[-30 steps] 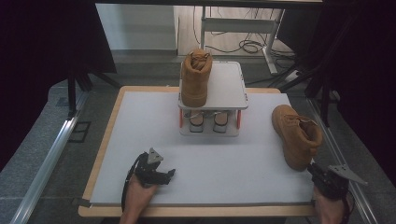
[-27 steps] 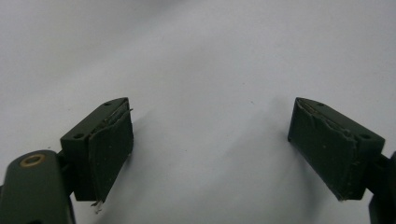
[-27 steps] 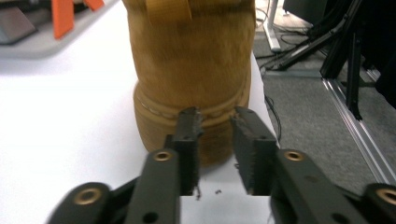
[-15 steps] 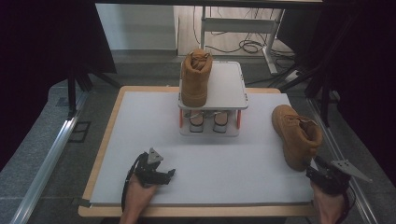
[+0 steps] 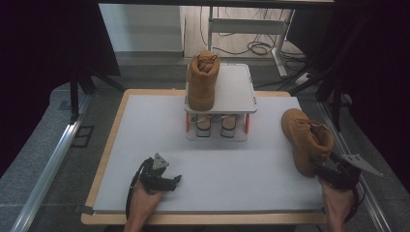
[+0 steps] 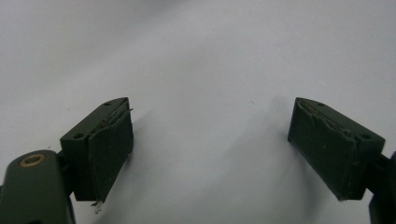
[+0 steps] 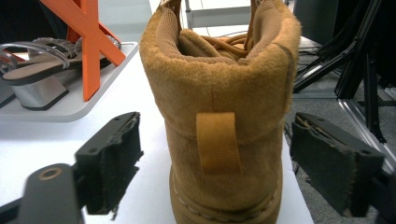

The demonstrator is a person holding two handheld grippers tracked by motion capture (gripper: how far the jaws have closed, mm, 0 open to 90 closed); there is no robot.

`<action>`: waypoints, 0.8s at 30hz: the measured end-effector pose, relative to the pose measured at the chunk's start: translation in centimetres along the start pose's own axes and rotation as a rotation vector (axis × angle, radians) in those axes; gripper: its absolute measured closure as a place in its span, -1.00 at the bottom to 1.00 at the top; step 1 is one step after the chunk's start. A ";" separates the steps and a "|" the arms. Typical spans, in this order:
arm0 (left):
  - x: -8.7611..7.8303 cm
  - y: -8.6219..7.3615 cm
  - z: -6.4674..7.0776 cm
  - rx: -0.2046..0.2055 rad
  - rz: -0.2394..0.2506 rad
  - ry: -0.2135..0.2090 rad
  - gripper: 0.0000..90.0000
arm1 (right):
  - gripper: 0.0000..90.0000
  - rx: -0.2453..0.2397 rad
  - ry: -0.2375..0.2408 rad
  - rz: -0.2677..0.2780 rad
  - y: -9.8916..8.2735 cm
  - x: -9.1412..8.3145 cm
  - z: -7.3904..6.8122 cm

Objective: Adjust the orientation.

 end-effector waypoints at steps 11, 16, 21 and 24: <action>0.0 0.0 0.0 -0.001 0.001 0.000 -0.69 | -0.73 -0.049 -0.063 0.002 1.3 1.9 -0.3; 0.0 0.0 0.0 -0.001 0.001 0.000 -0.69 | -0.81 -0.053 -0.074 0.003 1.8 2.9 -0.3; 0.0 0.0 0.0 -0.001 0.000 0.000 -0.69 | -0.88 -0.053 -0.080 -0.010 2.4 3.9 -0.4; 0.0 0.0 0.0 0.000 0.000 0.000 -0.69 | -0.90 -0.055 -0.086 -0.015 2.6 4.4 -0.4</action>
Point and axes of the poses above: each handheld gripper's, and its own axes: x roughly forward along the jaws, y roughly out of its top, z roughly to its right, the point moved 5 cm from there along x, roughly forward along the jaws, and after that the axes turned 5 degrees about -z, right-handed, at the moved point
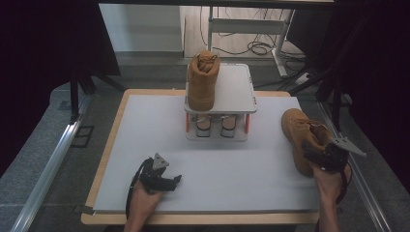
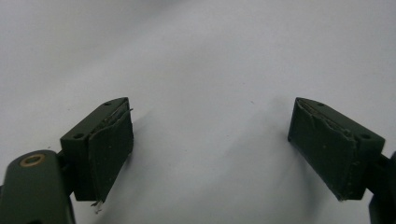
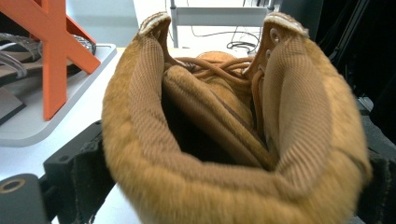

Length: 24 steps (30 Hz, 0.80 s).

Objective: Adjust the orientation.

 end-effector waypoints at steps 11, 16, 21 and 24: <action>0.0 0.0 0.0 0.000 0.001 0.000 -0.69 | -0.72 -0.017 -0.029 -0.014 0.7 1.1 0.1; 0.0 0.0 0.0 0.000 0.001 0.000 -0.69 | -0.41 -0.020 0.015 -0.021 0.4 0.7 0.2; 0.0 0.0 0.0 0.000 0.001 0.000 -0.69 | -0.07 -0.028 0.032 -0.028 0.4 0.4 0.0; 0.0 0.0 0.0 -0.001 0.000 0.000 -0.69 | 0.04 -0.047 0.026 -0.024 0.3 0.4 -0.1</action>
Point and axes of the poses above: each handheld gripper's, and its own axes: x roughly forward along the jaws, y roughly out of its top, z roughly to its right, the point moved 5 cm from there along x, roughly forward along the jaws, and after that the axes turned 5 degrees about -z, right-handed, at the moved point
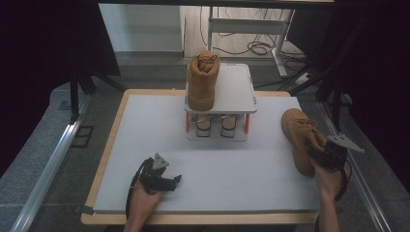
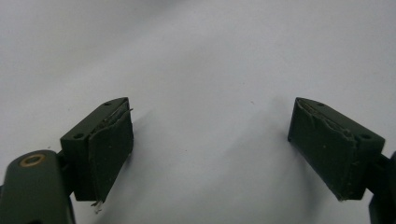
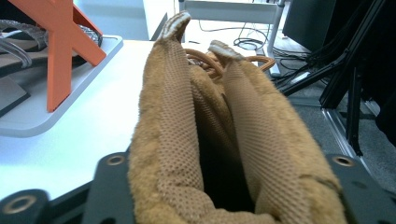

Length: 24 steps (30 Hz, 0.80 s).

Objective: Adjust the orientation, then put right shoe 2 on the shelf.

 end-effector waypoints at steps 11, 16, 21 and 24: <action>0.0 0.0 0.0 0.000 0.000 -0.001 -0.69 | 0.14 0.006 0.017 0.003 0.5 -1.2 0.2; 0.0 0.0 0.0 -0.001 0.000 -0.001 -0.69 | 0.15 0.009 0.014 0.020 0.8 -1.8 0.2; 0.0 0.0 0.0 -0.001 0.000 -0.001 -0.69 | 0.17 0.007 0.008 0.047 1.0 -2.3 0.0; 0.0 0.0 0.0 -0.001 0.000 -0.001 -0.69 | 0.18 0.009 0.003 0.068 1.2 -2.6 -0.1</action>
Point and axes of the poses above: each handheld gripper's, and its own axes: x roughly forward along the jaws, y roughly out of its top, z roughly to its right, the point moved 5 cm from there along x, roughly forward along the jaws, and after that the axes turned 5 degrees about -z, right-handed, at the moved point
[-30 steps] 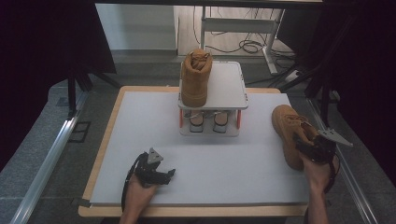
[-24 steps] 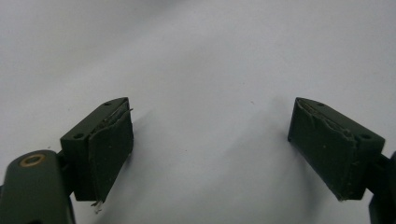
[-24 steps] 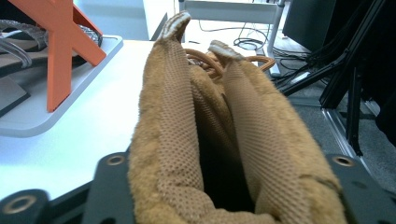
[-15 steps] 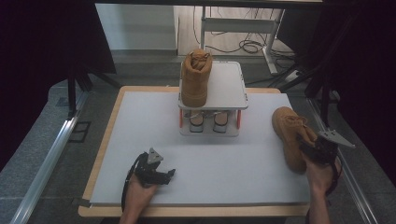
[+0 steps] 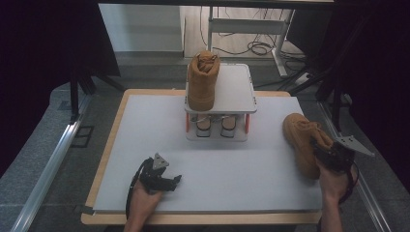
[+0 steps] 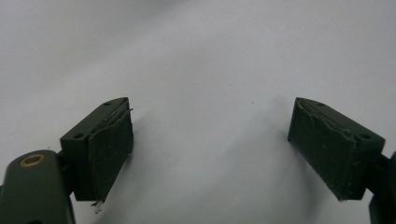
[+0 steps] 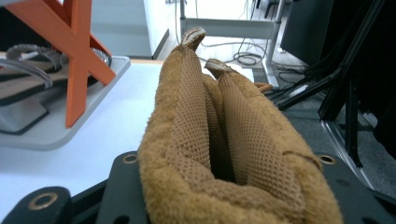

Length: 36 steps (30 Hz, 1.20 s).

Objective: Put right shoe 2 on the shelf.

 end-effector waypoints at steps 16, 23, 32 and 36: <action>0.0 0.0 0.0 0.000 0.000 0.000 -0.69 | 0.19 -0.006 -0.001 0.062 1.2 -1.0 -0.4; 0.0 0.0 0.0 0.001 0.000 0.000 -0.69 | 0.19 -0.016 0.009 0.076 1.6 -1.3 -0.9; 0.0 0.0 0.0 0.001 -0.001 0.000 -0.69 | 0.19 -0.026 0.019 0.096 2.4 -1.7 -1.5; 0.0 0.0 0.0 0.001 -0.001 0.000 -0.69 | 0.19 -0.030 0.022 0.107 2.8 -2.0 -1.7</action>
Point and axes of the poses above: each handheld gripper's, and its own axes: x roughly forward along the jaws, y roughly out of its top, z roughly to its right, the point moved 5 cm from there along x, roughly forward along the jaws, and after that the axes turned 5 degrees about -z, right-handed, at the moved point
